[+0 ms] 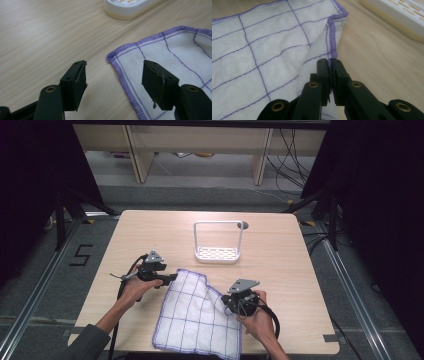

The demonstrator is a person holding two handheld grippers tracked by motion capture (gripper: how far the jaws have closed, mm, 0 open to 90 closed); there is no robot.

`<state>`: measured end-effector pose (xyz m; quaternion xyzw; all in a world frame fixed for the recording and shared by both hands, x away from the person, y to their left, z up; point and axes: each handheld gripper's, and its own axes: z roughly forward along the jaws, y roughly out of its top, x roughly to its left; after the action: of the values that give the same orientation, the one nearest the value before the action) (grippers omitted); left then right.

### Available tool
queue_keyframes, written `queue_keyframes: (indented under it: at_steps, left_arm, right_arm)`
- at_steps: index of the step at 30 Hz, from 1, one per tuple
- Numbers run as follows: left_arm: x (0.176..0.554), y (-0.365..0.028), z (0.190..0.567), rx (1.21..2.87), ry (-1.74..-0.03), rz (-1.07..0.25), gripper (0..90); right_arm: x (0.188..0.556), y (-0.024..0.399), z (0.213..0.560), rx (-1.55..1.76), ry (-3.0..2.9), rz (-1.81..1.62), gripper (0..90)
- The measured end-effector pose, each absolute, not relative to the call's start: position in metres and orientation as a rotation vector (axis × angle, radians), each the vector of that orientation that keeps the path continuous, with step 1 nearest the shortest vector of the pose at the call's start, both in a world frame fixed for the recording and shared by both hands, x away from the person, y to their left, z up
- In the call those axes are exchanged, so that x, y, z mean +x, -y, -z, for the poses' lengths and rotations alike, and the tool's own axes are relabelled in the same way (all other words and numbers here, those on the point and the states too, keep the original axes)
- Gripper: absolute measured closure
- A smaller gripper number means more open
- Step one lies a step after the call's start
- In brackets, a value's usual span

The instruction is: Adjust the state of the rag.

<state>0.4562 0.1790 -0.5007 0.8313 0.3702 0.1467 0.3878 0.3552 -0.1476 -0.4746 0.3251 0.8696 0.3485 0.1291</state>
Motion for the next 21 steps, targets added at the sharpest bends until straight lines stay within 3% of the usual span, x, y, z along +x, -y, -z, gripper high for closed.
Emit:
queue_keyframes:
  at_steps: [10, 19, 21]
  left_arm:
    - [0.464, -0.146, 0.504, 2.176, -0.846, -0.401, 39.6]
    - [0.472, -0.138, 0.512, 2.225, -0.807, -0.376, 56.0]
    - [0.473, -0.138, 0.511, 2.221, -0.814, -0.371, 63.2]
  right_arm:
    - [0.365, 0.156, 0.472, 0.951, -2.488, -1.036, 86.3]
    - [0.376, 0.168, 0.461, 0.968, -2.444, -1.02, 86.3]
    - [0.382, 0.172, 0.459, 0.972, -2.423, -1.009, 86.3]
